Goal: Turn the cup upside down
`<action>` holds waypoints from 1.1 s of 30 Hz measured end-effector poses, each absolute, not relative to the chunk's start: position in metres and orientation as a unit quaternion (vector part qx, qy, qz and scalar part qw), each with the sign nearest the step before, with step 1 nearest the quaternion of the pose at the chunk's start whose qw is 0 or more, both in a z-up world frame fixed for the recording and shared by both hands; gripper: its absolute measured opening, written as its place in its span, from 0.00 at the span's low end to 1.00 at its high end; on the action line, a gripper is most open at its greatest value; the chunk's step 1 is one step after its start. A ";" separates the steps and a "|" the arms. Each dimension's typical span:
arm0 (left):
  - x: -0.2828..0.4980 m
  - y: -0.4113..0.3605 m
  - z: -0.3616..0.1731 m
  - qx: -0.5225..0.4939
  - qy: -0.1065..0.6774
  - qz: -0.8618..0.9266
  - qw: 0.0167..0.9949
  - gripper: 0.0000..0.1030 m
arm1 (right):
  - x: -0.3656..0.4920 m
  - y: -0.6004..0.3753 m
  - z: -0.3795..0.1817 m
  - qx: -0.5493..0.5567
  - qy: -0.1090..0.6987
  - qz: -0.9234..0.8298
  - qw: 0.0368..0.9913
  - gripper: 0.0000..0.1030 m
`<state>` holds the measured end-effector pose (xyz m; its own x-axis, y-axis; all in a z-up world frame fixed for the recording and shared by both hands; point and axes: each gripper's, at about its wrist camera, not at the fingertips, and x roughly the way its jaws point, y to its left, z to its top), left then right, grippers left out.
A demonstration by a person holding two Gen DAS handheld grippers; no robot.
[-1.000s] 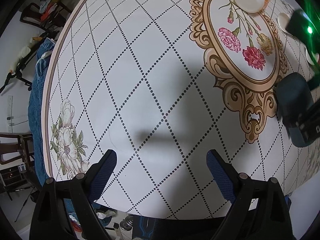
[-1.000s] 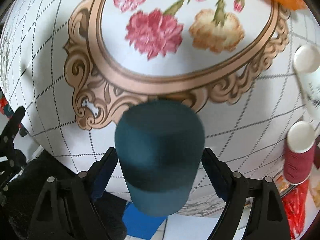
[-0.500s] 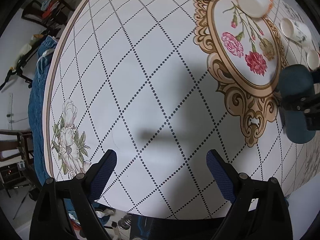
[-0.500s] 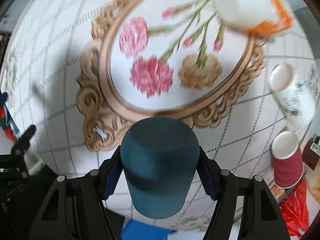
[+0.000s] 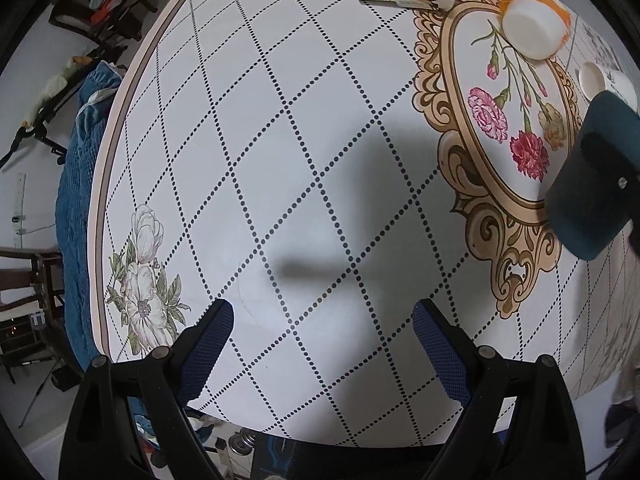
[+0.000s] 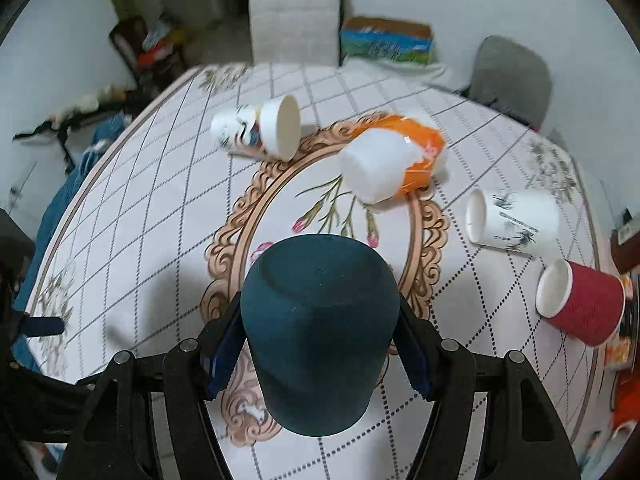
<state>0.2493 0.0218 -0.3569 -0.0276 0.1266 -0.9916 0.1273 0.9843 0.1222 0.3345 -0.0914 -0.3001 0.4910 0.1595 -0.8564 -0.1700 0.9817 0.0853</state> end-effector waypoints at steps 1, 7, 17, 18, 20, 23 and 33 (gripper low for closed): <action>0.249 0.020 -0.358 0.091 0.716 -0.001 0.692 0.89 | 0.330 -0.093 -0.304 -0.002 0.491 0.092 0.866 0.69; 0.247 0.011 -0.355 0.105 0.707 -0.013 0.699 0.89 | 0.316 -0.094 -0.311 0.002 0.487 0.085 0.869 0.69; 0.247 0.005 -0.317 0.102 0.670 -0.039 0.734 0.89 | 0.301 -0.106 -0.290 0.021 0.501 0.069 0.863 0.88; 0.246 0.002 -0.311 0.104 0.665 -0.042 0.738 0.89 | 0.296 -0.110 -0.284 0.031 0.500 0.062 0.863 0.89; 0.242 -0.001 -0.298 0.111 0.652 -0.048 0.748 0.89 | 0.280 -0.120 -0.270 0.046 0.500 0.039 0.864 0.91; 0.232 -0.005 -0.278 0.115 0.636 -0.057 0.761 0.89 | 0.252 -0.131 -0.247 0.040 0.499 -0.006 0.866 0.93; 0.180 -0.019 -0.203 0.098 0.574 -0.068 0.810 0.98 | 0.157 -0.148 -0.189 0.024 0.491 -0.068 0.868 0.96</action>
<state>0.1798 -0.0195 -0.2031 0.3313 0.0031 -0.9435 0.2221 0.9716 0.0812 0.1569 -0.1475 -0.1894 0.5090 -0.0950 -0.8555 0.1424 0.9895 -0.0251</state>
